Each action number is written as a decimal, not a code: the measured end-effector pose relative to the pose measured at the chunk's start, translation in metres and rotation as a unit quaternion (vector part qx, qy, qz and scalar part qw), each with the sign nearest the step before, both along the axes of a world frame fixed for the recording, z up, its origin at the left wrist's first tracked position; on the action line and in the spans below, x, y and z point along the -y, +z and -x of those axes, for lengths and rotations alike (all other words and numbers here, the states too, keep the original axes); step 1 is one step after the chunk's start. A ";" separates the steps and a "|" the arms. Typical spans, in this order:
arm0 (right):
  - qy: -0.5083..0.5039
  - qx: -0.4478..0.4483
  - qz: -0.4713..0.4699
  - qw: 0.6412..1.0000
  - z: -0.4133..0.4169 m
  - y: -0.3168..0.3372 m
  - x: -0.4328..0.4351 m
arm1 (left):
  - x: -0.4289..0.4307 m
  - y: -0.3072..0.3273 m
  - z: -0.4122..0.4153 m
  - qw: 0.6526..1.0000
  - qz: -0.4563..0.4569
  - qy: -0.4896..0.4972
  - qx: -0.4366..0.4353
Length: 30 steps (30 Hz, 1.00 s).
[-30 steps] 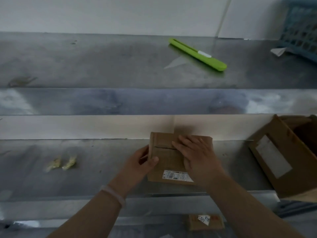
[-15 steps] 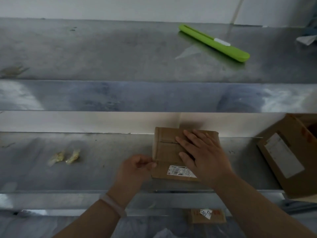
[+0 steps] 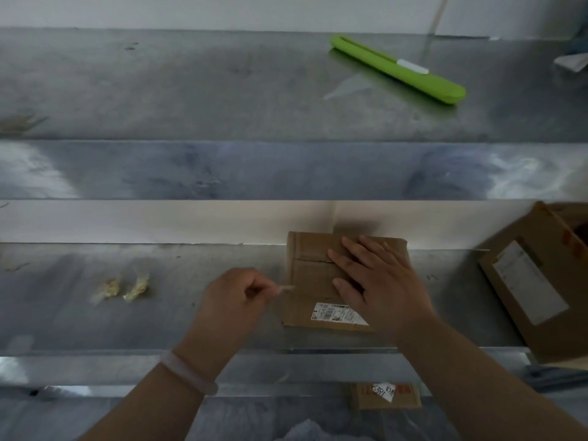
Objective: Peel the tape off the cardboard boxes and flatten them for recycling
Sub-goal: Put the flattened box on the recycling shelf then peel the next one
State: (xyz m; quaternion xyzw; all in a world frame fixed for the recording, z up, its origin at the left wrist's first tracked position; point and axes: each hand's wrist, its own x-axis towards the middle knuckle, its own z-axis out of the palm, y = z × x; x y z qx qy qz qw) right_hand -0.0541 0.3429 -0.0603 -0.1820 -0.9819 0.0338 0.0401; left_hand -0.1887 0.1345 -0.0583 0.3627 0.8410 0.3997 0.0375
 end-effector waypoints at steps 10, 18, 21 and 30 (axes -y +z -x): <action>0.014 -0.003 0.013 1.000 -0.002 0.002 0.003 | -0.025 0.011 0.026 0.997 -0.054 0.038 -0.036; 0.015 -0.019 0.011 1.000 -0.002 0.002 0.003 | -0.029 -0.001 0.023 0.998 -0.039 -0.056 -0.006; 0.014 -0.023 0.008 1.000 -0.002 0.002 0.004 | -0.030 0.000 0.028 0.994 -0.040 -0.086 -0.046; 0.013 -0.030 0.013 0.999 -0.003 0.002 0.004 | -0.020 0.005 0.040 0.964 -0.086 -0.088 0.234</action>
